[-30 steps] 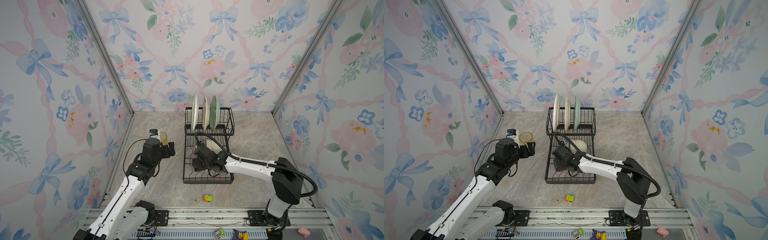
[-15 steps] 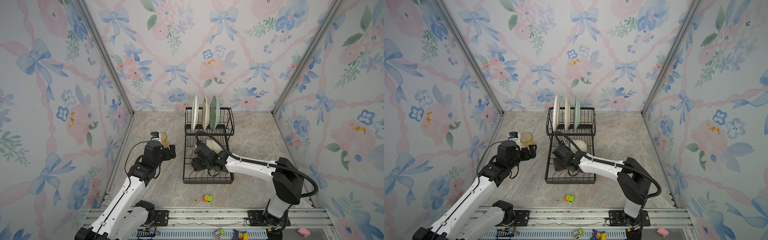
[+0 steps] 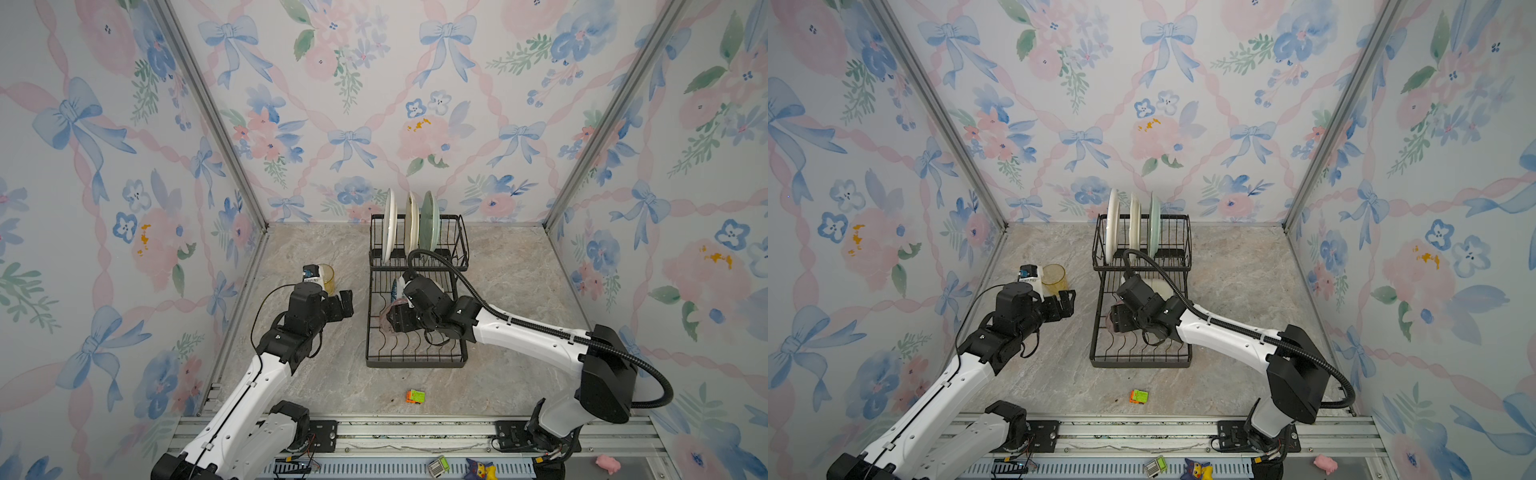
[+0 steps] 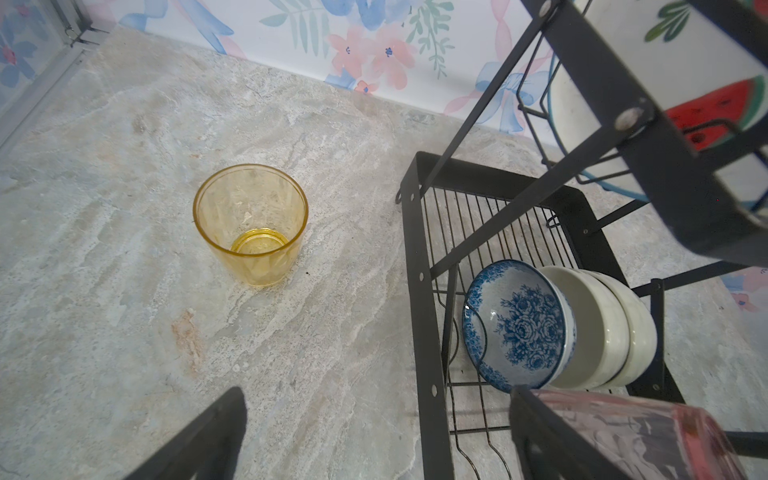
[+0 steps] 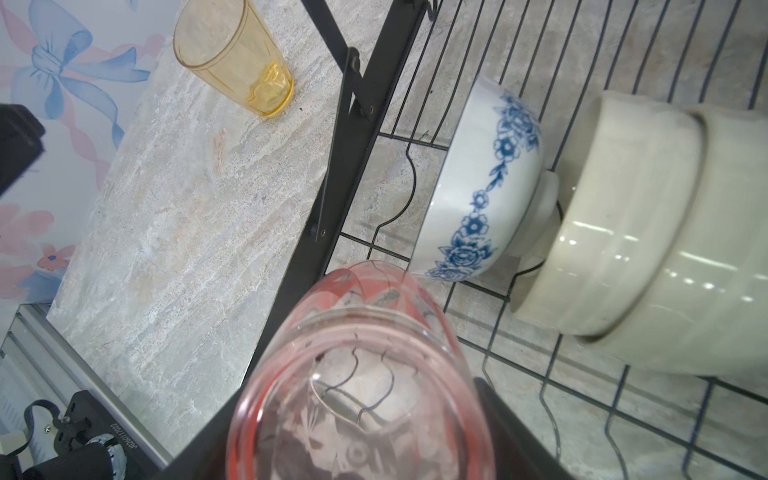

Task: Unload the mixed dishes from the dish rack
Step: 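Lift the pink glass out toward the left gripper while the left gripper opens nearby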

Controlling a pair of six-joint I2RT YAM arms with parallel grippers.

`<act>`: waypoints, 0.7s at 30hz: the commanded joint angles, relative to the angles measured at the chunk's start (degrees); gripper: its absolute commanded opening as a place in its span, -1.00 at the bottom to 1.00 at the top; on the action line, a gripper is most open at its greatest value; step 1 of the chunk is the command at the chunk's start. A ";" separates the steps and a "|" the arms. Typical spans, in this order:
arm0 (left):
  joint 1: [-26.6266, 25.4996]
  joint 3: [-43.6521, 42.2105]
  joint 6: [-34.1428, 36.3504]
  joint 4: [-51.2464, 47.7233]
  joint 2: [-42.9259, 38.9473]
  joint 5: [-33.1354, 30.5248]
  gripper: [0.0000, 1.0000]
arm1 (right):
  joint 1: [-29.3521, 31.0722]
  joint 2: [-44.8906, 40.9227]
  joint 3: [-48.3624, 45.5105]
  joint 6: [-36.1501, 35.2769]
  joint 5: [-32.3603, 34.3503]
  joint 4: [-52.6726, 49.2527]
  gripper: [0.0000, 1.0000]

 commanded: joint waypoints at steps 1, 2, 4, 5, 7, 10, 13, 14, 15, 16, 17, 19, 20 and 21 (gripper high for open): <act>-0.21 -0.94 -0.85 1.21 -0.95 1.22 0.96 | -1.14 -2.18 -1.36 0.46 -0.12 0.21 0.45; -0.20 -0.95 -0.94 1.35 -0.93 1.37 0.96 | -1.28 -2.46 -1.45 0.46 -0.22 0.27 0.45; -0.22 -1.08 -1.06 1.35 -0.93 1.89 0.96 | -1.80 -3.05 -1.62 0.46 -0.74 0.25 0.45; -0.16 -1.13 -1.05 1.34 -1.03 2.19 0.96 | -2.03 -3.27 -1.68 0.46 -0.98 0.38 0.45; -0.18 -1.16 -1.26 1.34 -1.26 3.11 0.96 | -2.70 -3.77 -1.65 0.46 -2.08 0.40 0.45; -0.17 -1.48 -1.60 1.41 -2.17 5.10 0.96 | -3.63 -4.89 -1.76 2.54 -4.12 1.12 0.45; -0.23 -2.31 -1.99 1.99 -3.44 7.73 0.96 | -4.07 -6.19 -2.47 2.99 -4.18 2.26 0.45; -0.22 -2.64 -2.33 2.21 -3.78 8.63 0.96 | -4.19 -6.50 -2.81 3.20 -4.19 2.58 0.45; -0.22 -3.02 -2.74 2.84 -4.13 10.13 0.96 | -4.42 -6.94 -3.23 3.56 -4.25 3.08 0.45; -0.19 -3.29 -3.17 3.42 -4.46 12.01 0.96 | -4.52 -7.34 -3.75 3.77 -4.42 3.66 0.45; -0.20 -3.47 -3.71 3.83 -4.59 13.42 0.96 | -4.65 -7.70 -4.13 4.06 -4.52 4.17 0.45; -0.18 -3.80 -5.05 4.94 -4.79 16.93 0.96 | -4.96 -8.44 -4.91 4.58 -4.79 5.04 0.45; -0.21 -3.92 -5.64 5.50 -4.87 18.26 0.96 | -5.06 -8.84 -5.19 4.67 -4.87 5.37 0.45; -0.18 -4.04 -6.46 6.30 -4.97 19.66 0.96 | -5.15 -9.22 -5.38 4.89 -4.88 5.68 0.45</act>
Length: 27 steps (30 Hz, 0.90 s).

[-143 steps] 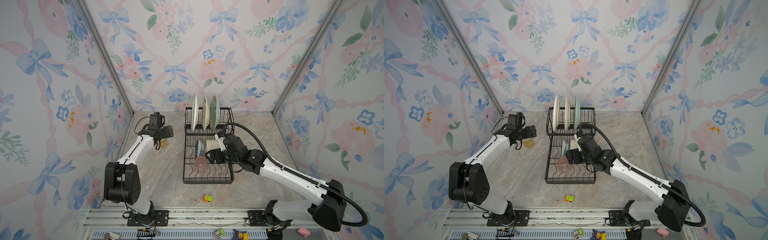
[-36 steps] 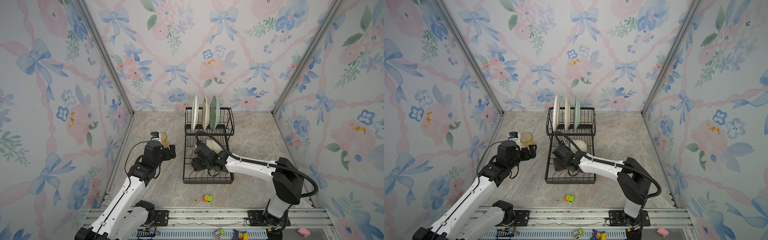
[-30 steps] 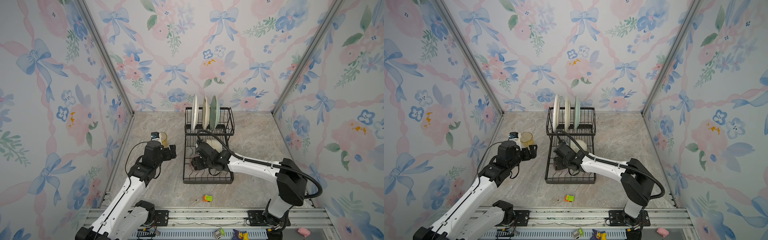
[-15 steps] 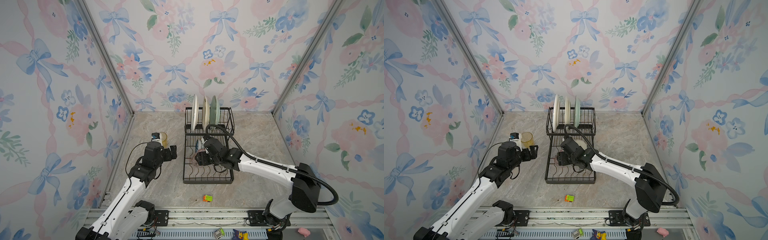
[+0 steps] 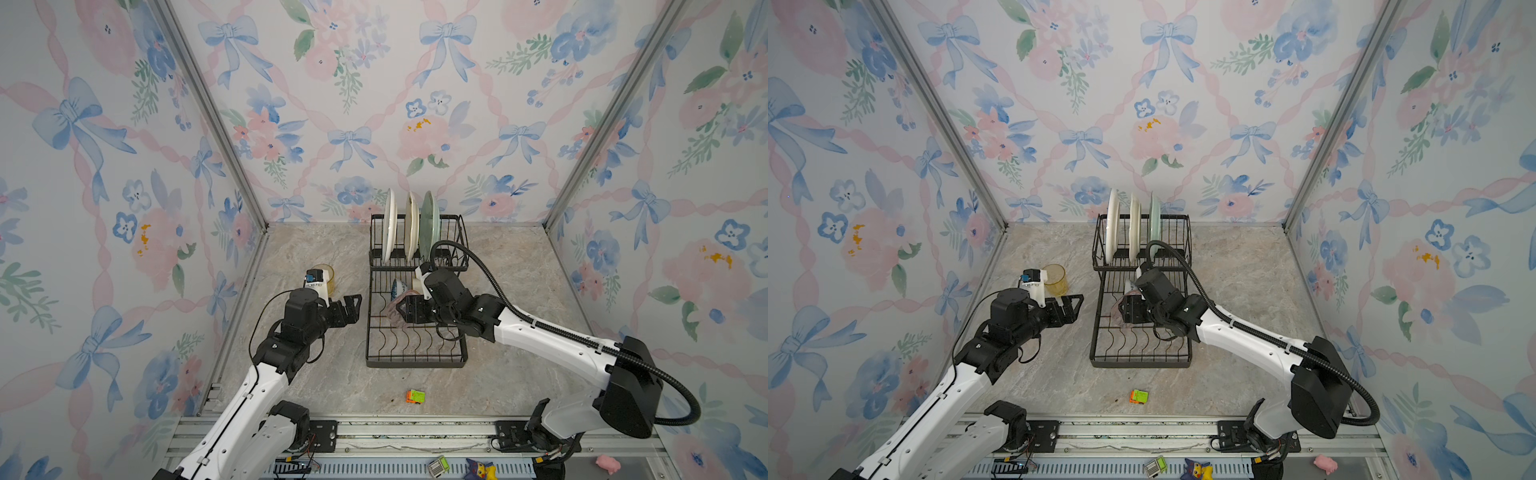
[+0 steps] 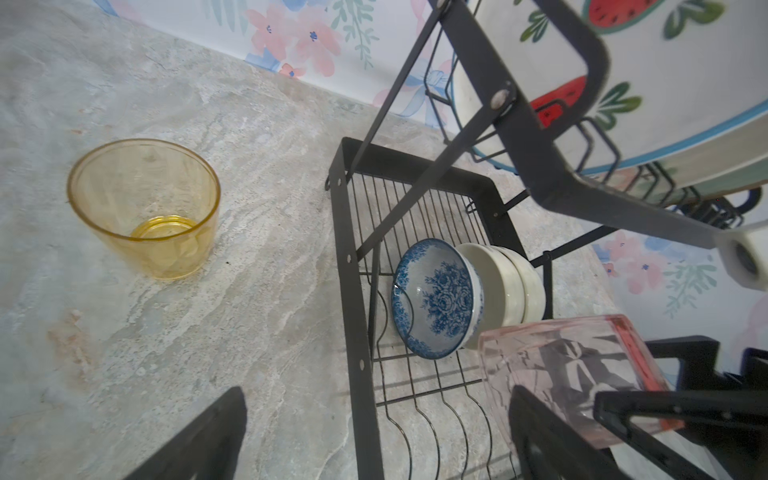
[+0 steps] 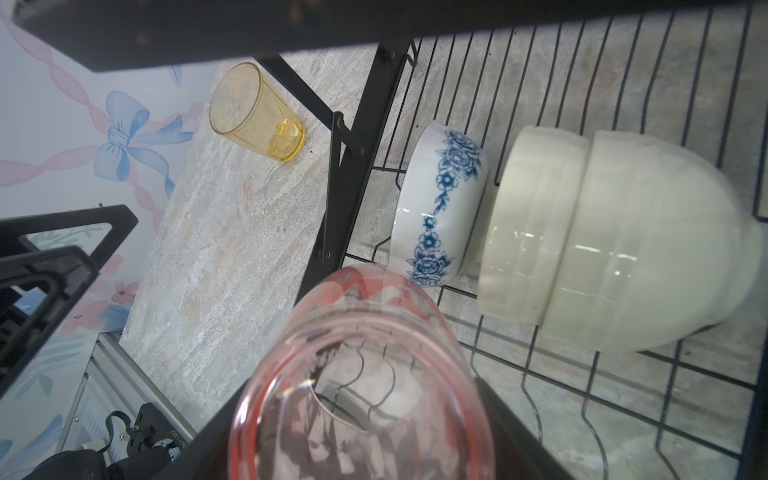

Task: Unload the mixed dishes from the dish rack
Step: 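Lift the pink glass out toward the left gripper while the left gripper opens nearby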

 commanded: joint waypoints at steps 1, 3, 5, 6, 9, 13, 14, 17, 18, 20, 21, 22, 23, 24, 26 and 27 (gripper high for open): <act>-0.22 -1.31 -3.35 3.83 -0.86 7.68 0.96 | -0.79 -2.22 -1.28 1.38 -0.73 3.00 0.45; -0.21 -1.76 -4.87 5.38 -1.17 9.53 0.96 | -0.92 -2.92 -1.92 1.97 -0.88 3.95 0.45; -0.15 -2.77 -6.55 7.64 -1.39 11.76 0.96 | -1.06 -3.58 -2.69 2.51 -1.16 5.21 0.45; -0.15 -3.53 -7.47 9.31 -1.39 13.06 0.96 | -1.08 -3.89 -2.99 2.79 -1.37 5.83 0.45; -0.20 -5.13 -10.71 13.51 -0.96 15.69 0.95 | -1.40 -4.29 -3.27 3.20 -1.76 6.21 0.45; -0.39 -6.64 -14.29 17.82 -0.68 18.48 0.90 | -2.03 -5.01 -4.02 4.04 -3.72 8.08 0.45; -0.44 -6.82 -14.71 18.48 -0.84 18.71 0.89 | -2.05 -5.18 -4.16 4.11 -3.85 8.23 0.45; -0.61 -6.81 -15.42 19.05 -1.34 18.80 0.85 | -2.56 -5.78 -4.77 4.57 -4.20 8.65 0.45; -0.73 -6.78 -15.65 19.21 -1.47 19.05 0.84 | -2.64 -6.10 -5.13 4.78 -4.39 9.08 0.45; -0.92 -6.84 -16.46 20.10 -1.57 19.52 0.83 | -3.02 -6.47 -5.54 5.36 -4.72 9.83 0.45; -1.16 -6.95 -16.90 20.86 -1.50 19.88 0.81 | -3.24 -6.64 -5.76 5.59 -5.19 10.29 0.45; -1.28 -7.04 -17.18 21.69 -1.40 20.31 0.79 | -3.47 -6.75 -5.86 5.97 -5.57 10.84 0.45; -1.43 -7.14 -17.41 22.21 -1.27 20.57 0.77 | -3.60 -6.85 -5.97 6.23 -5.97 11.23 0.45; -1.48 -7.06 -17.59 22.62 -1.03 20.94 0.75 | -3.73 -6.86 -6.07 6.59 -6.43 11.76 0.45; -1.83 -6.82 -17.73 23.27 -0.39 21.58 0.71 | -4.03 -6.86 -5.99 7.00 -7.53 12.44 0.45; -2.00 -6.64 -17.65 23.50 -0.18 21.78 0.69 | -4.16 -6.86 -5.97 7.16 -7.96 12.68 0.45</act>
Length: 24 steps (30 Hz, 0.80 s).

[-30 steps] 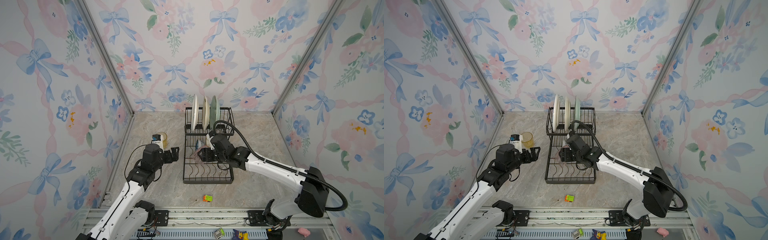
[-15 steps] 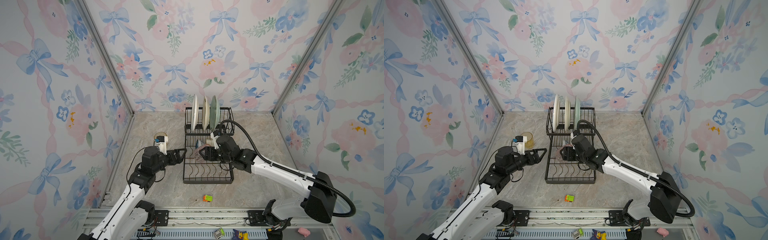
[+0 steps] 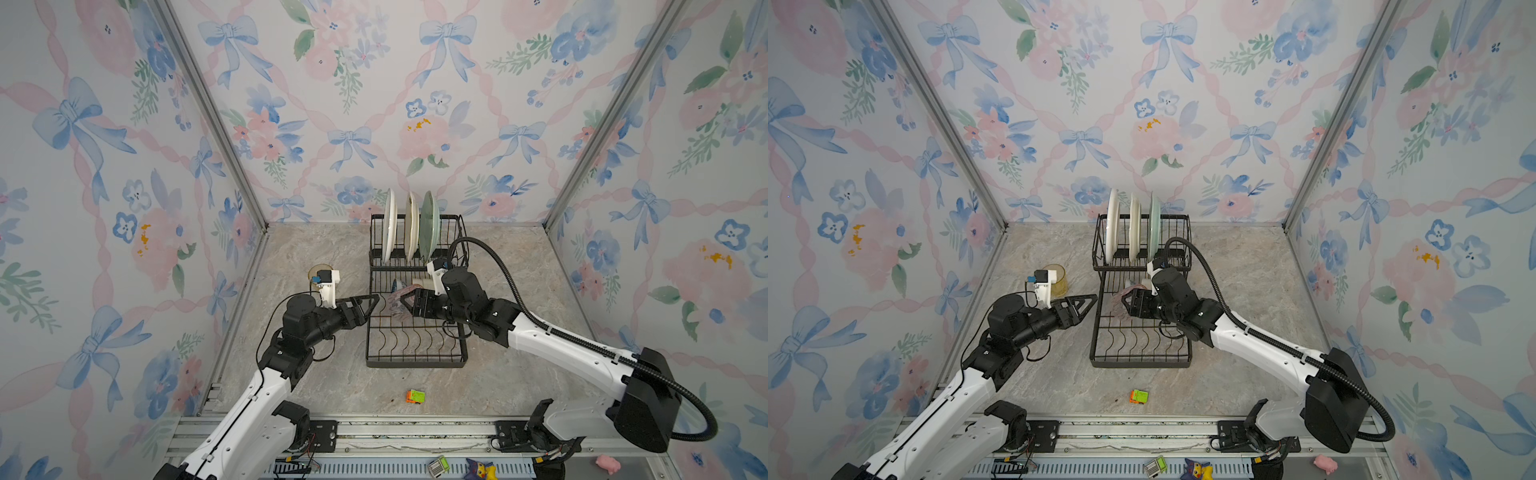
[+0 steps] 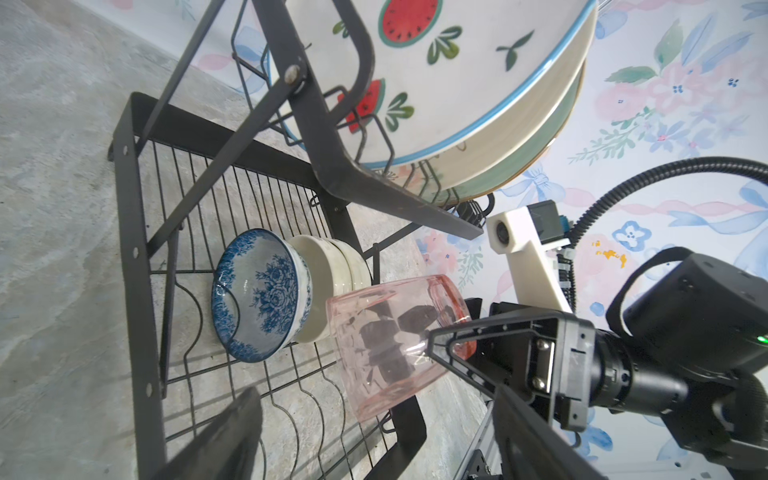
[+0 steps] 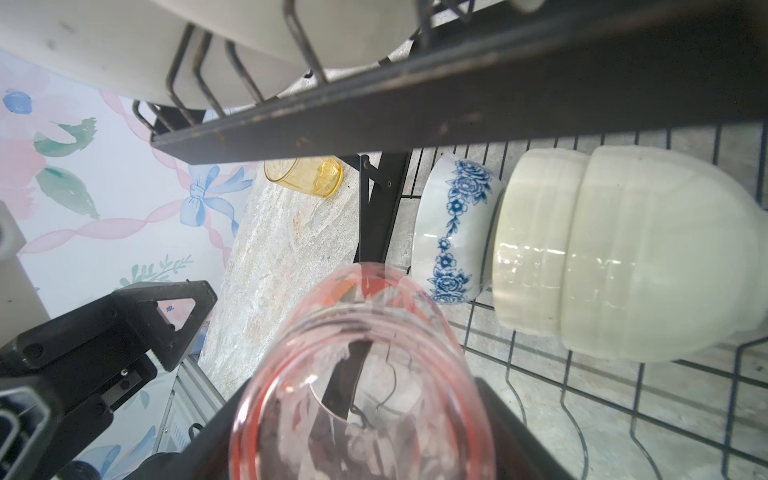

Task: Unload the mixed dishes from the dish rack
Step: 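Lift the pink glass out toward the left gripper while the left gripper opens nearby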

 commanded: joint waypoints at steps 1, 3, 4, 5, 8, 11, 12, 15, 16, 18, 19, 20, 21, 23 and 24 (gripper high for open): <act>-0.71 0.02 -0.79 2.89 0.73 2.18 0.67 | -0.76 -1.81 -0.14 1.41 -2.42 3.69 0.45; -1.20 -0.03 -0.78 3.10 0.95 2.29 0.62 | -0.97 -2.04 -0.16 1.67 -2.63 3.70 0.45; -1.43 -0.01 -0.87 3.29 1.03 2.29 0.60 | -0.93 -2.22 -0.25 1.77 -2.78 3.74 0.46; -1.76 -0.03 -0.93 3.47 1.05 2.37 0.57 | -1.06 -2.51 -0.42 1.96 -2.77 3.94 0.45; -2.82 -0.12 -1.06 4.38 1.29 2.56 0.49 | -1.08 -3.37 -1.05 2.41 -2.58 4.55 0.45; -4.09 -0.26 -1.64 5.64 1.72 2.73 0.40 | -1.17 -3.75 -1.47 2.81 -2.73 4.90 0.46; -4.45 -0.37 -1.88 6.04 1.87 2.74 0.39 | -1.26 -3.70 -1.45 2.95 -2.82 5.00 0.45; -5.46 -0.34 -2.41 7.09 2.61 2.65 0.36 | -1.31 -3.58 -1.61 3.36 -3.16 5.57 0.45; -5.81 -0.39 -2.62 7.41 2.85 2.57 0.35 | -1.39 -3.57 -1.65 3.54 -3.47 5.82 0.45; -6.45 -0.29 -2.79 7.90 3.29 2.52 0.34 | -1.50 -3.49 -1.69 3.90 -4.14 6.52 0.45; -6.71 -0.15 -2.81 8.12 3.54 2.38 0.32 | -1.55 -3.48 -1.79 4.13 -4.48 6.85 0.45; -7.02 -0.21 -2.89 8.34 3.70 2.31 0.30 | -1.69 -3.37 -1.79 4.26 -4.66 7.11 0.45; -7.20 -0.11 -2.98 8.56 4.02 2.22 0.29 | -1.69 -3.40 -1.89 4.40 -4.71 7.28 0.45; -7.59 -0.01 -3.12 8.93 4.58 2.04 0.28 | -1.99 -3.30 -2.07 4.55 -5.16 7.66 0.45; -7.86 -0.03 -3.23 9.19 4.93 2.03 0.27 | -2.17 -3.22 -2.34 4.87 -5.53 8.10 0.45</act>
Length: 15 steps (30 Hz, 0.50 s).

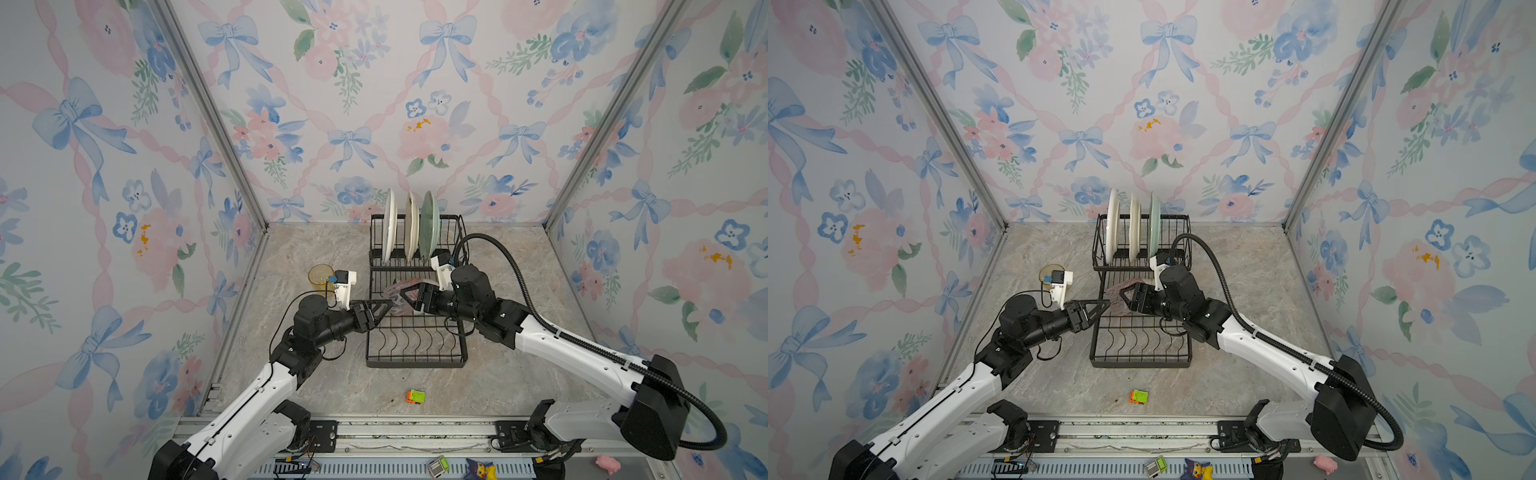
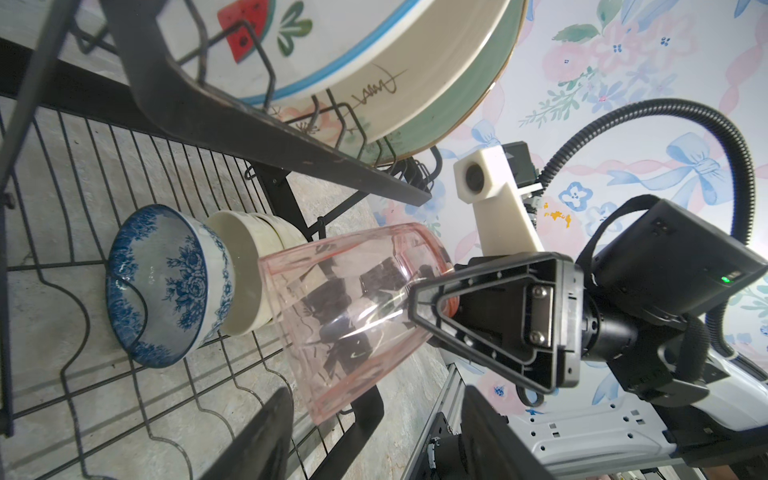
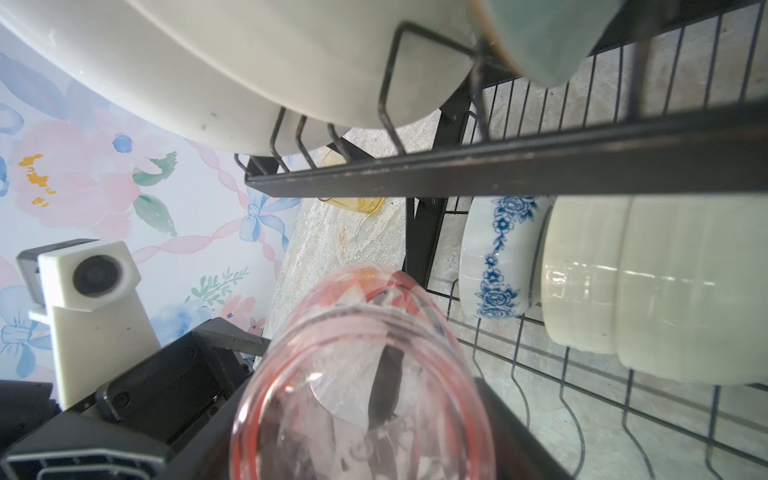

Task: Unload the mixed dishes from the dish rack
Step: 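Lift the pink glass out toward the left gripper while the left gripper opens nearby, then close the left gripper on the pink glass held by the right gripper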

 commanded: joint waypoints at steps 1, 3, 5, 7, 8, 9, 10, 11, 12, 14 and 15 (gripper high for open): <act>-0.75 0.02 -0.55 2.40 1.04 0.39 0.27 | -1.09 -0.53 -1.35 1.49 -1.84 3.62 0.45; -1.18 0.10 -0.73 2.92 1.86 0.60 0.26 | -1.52 -0.31 -2.19 2.83 -3.18 5.52 0.45; -1.74 0.06 -0.74 3.60 2.37 0.53 0.26 | -1.65 -0.17 -2.60 3.49 -3.81 6.52 0.45; -1.97 0.00 -0.74 4.30 2.81 0.26 0.26 | -1.57 -0.03 -2.62 3.58 -3.93 6.60 0.45; -2.14 -0.02 -0.69 4.68 3.04 0.17 0.26 | -1.60 -0.01 -2.69 3.73 -3.98 6.58 0.45; -2.28 -0.03 -0.65 5.04 3.33 0.01 0.25 | -1.59 -0.01 -2.69 3.76 -3.93 6.60 0.45; -2.41 0.02 -0.65 5.40 3.48 -0.20 0.25 | -1.62 -0.01 -2.67 3.78 -4.00 6.69 0.45; -2.50 -0.03 -0.65 5.75 3.82 -0.34 0.25 | -1.66 -0.09 -2.72 3.85 -4.09 6.76 0.45; -2.50 0.01 -0.69 6.04 4.20 -0.36 0.24 | -1.63 -0.22 -2.70 3.78 -4.10 6.77 0.44; -2.61 0.07 -0.72 6.91 5.14 0.03 0.24 | -1.66 -0.48 -2.78 3.73 -4.01 6.61 0.45; -2.68 0.14 -0.89 7.47 5.57 0.29 0.24 | -1.65 -0.62 -2.74 3.78 -4.02 6.55 0.45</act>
